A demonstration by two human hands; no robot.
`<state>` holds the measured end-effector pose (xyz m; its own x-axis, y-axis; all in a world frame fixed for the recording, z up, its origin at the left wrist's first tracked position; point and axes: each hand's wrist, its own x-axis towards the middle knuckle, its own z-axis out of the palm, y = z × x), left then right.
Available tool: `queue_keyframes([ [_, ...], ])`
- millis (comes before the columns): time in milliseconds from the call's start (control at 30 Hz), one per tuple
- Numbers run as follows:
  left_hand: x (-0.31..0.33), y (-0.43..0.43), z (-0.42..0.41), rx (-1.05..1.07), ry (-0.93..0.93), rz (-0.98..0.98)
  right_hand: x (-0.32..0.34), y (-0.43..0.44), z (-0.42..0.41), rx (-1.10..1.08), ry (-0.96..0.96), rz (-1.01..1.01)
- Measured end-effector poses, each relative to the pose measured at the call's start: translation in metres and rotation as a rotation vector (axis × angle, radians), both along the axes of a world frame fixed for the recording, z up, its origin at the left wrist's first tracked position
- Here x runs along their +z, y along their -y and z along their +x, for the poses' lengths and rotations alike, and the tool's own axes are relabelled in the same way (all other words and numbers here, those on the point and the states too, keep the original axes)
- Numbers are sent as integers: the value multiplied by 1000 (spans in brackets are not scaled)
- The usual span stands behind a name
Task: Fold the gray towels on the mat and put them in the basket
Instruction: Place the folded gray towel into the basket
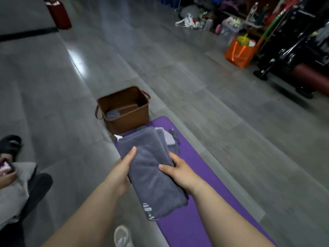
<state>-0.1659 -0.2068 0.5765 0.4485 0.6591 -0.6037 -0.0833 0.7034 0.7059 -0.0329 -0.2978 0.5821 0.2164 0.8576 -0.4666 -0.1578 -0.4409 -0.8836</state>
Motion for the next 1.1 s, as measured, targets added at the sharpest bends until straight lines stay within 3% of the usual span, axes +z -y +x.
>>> queue_keyframes([
  [167,9,-131,-12,-60,-54,64,11,-121,-10,1,38,-19],
  [400,1,-270,47,-215,-101,127,0,-238,32,-158,17,-48],
  [700,-87,-484,72,-233,-387,109,-83,-460,90,-190,87,-117],
  [867,-179,-593,65,-407,-709,427,-173,-567,117,-176,217,-162],
  [967,-267,-652,53,-647,-931,625,-257,-629,130,-146,344,-210],
  [1100,-383,-723,43,-756,-1056,1002,-368,-691,127,-212,314,-237],
])
